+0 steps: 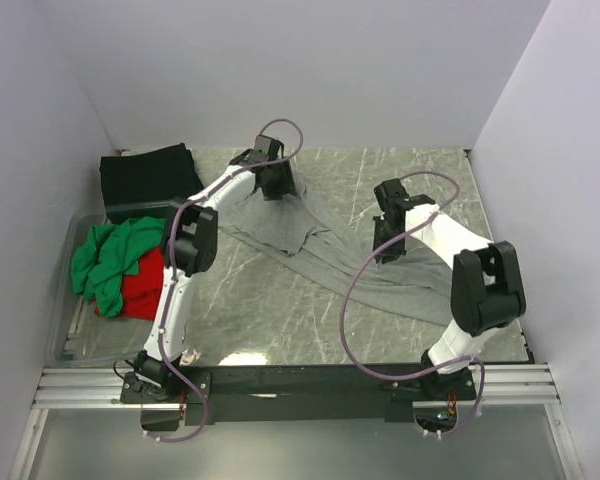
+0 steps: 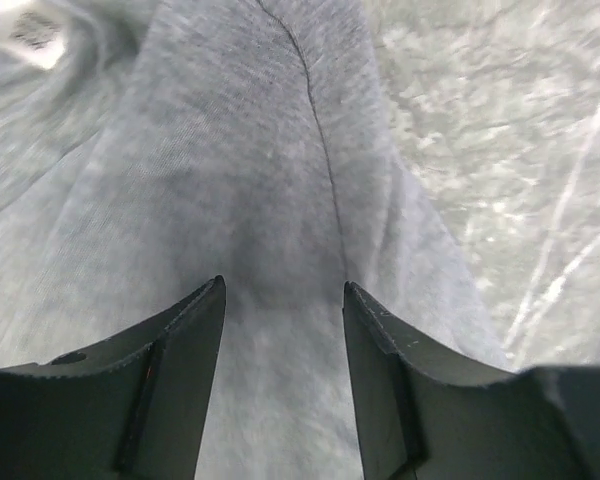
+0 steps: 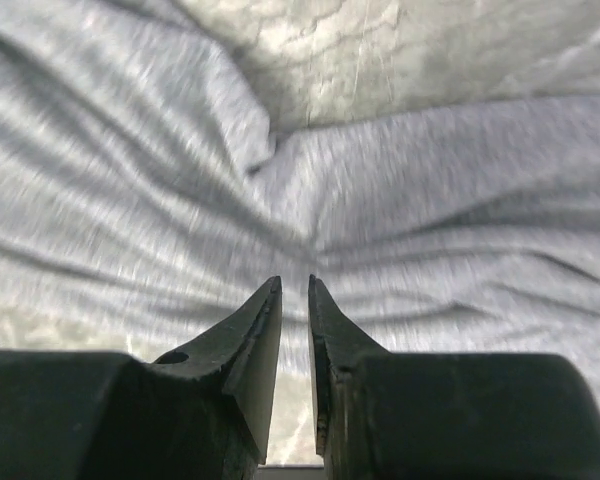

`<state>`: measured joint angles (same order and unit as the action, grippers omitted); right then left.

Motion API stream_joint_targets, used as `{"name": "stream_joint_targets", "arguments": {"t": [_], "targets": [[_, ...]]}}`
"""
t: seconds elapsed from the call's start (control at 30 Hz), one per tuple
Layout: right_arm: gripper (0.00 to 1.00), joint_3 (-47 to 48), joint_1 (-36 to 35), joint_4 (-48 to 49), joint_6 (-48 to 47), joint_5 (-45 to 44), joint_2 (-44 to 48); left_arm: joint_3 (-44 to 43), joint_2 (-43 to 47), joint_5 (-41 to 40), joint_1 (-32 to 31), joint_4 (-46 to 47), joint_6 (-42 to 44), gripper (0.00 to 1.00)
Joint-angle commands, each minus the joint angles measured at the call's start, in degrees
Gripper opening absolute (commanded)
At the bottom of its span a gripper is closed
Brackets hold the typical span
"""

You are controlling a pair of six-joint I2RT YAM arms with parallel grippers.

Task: Fold and stack the t-shirts
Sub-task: Fold the tshirt

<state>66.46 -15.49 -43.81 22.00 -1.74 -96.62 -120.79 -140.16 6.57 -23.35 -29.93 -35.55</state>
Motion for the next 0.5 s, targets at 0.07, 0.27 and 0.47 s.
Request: {"name": "stream_joint_targets", "arguments": {"t": [0.07, 0.27, 0.47], "targets": [[0.24, -1.4, 0.1, -3.5, -1.5, 1.6, 6.7, 4.1, 13.9, -4.6, -0.2, 0.9, -7.0, 0.57], [0.24, -10.4, -0.4, -0.1, 0.3, 6.6, 8.9, 14.9, 18.1, 0.9, 0.6, -0.2, -12.3, 0.57], [0.24, -11.7, -1.9, 4.2, 2.2, 7.7, 5.5, 19.1, 15.2, 4.5, 1.9, -0.6, -13.6, 0.57]]}}
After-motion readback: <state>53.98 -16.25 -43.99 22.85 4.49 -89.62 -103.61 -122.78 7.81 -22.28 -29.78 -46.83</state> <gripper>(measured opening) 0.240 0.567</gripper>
